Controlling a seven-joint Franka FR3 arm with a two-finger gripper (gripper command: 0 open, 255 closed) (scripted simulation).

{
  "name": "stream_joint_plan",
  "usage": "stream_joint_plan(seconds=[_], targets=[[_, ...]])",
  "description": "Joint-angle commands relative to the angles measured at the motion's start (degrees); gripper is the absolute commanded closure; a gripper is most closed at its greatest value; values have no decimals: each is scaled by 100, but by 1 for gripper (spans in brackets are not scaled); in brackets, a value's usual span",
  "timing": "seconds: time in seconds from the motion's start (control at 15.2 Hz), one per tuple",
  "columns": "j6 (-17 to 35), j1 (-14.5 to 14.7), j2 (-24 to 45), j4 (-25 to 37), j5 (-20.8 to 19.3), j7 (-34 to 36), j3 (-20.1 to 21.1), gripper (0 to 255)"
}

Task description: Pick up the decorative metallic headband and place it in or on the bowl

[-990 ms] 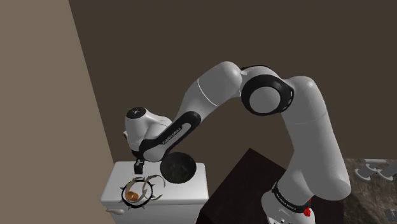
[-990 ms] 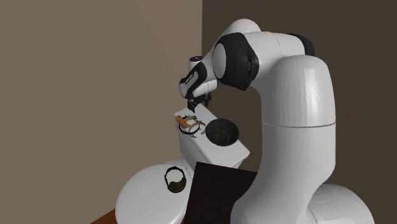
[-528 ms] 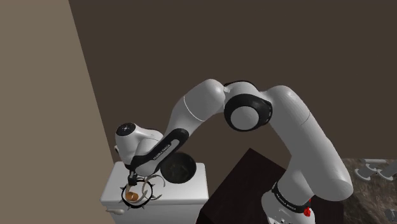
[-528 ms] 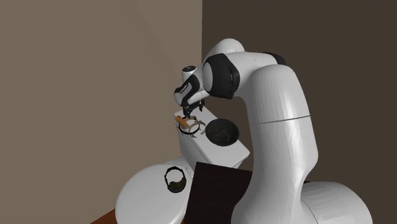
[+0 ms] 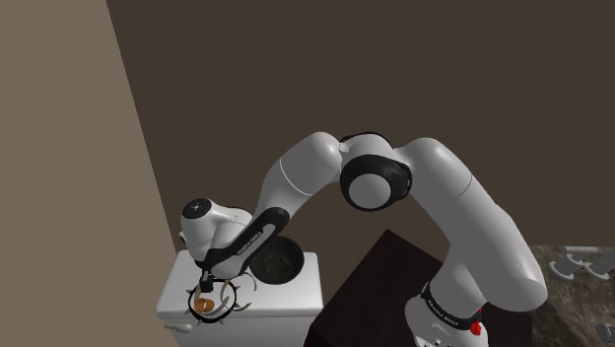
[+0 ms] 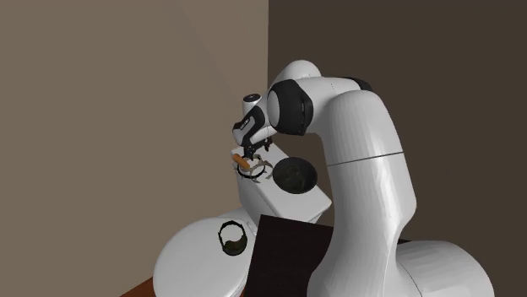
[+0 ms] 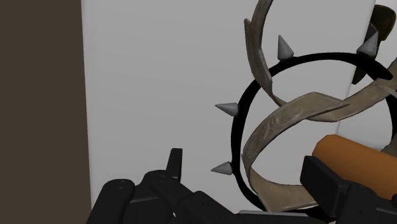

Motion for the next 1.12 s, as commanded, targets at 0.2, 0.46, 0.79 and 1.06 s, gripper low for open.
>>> stream_joint_plan(seconds=[0.2, 0.46, 0.79, 1.06], targets=[[5, 2, 3, 0, -1, 2, -1, 0], [5, 2, 3, 0, -1, 2, -1, 255], [4, 2, 3, 0, -1, 2, -1, 255], [-92, -24, -201, -109, 22, -19, 33, 255]])
